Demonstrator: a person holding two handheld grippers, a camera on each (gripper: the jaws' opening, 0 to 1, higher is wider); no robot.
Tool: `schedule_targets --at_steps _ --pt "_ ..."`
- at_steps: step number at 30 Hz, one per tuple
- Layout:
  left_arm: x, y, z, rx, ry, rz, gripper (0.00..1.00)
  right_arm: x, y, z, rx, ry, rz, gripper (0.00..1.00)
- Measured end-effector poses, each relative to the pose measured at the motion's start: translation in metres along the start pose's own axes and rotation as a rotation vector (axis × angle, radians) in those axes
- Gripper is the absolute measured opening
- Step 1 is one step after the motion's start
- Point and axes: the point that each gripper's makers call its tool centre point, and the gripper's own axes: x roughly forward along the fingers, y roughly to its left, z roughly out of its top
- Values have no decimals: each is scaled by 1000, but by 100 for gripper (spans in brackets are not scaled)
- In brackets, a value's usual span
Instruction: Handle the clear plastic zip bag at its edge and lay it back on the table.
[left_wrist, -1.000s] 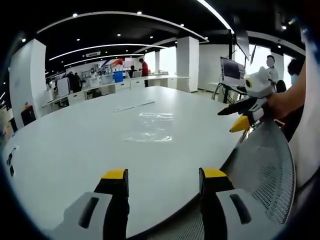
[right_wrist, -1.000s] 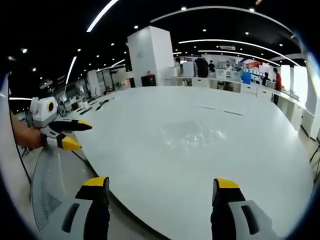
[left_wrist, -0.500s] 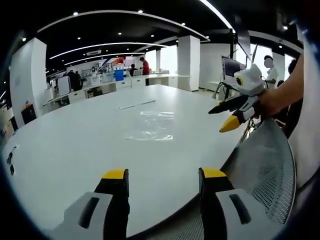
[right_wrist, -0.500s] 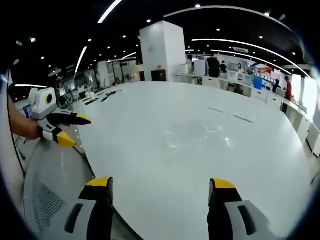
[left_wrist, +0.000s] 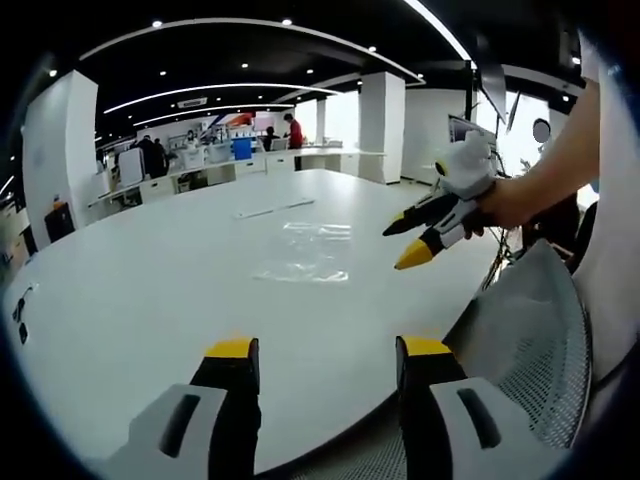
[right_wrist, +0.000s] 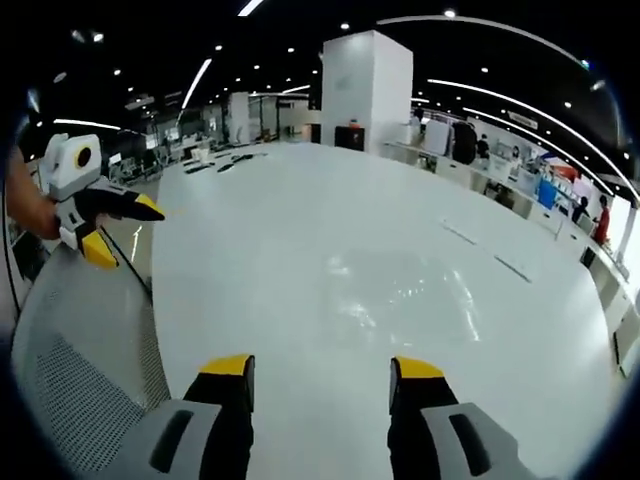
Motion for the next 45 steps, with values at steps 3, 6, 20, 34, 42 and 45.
schedule_targets --at_steps 3,6,20,34,42,45 --pt "0 1 0 -5 4 3 52 12 -3 3 -37 17 9 48" --pt "0 2 -1 -9 7 11 52 23 -3 6 -76 33 20 44" --pt "1 6 -3 -16 18 33 51 61 10 0 -214 138 73 29" --pt "1 8 -3 -24 16 43 50 73 9 -11 -255 214 104 19" --pt "1 10 -4 -27 15 48 49 75 7 -16 -296 238 110 17" --pt "1 10 -4 -27 15 49 49 76 6 -19 -315 250 114 16"
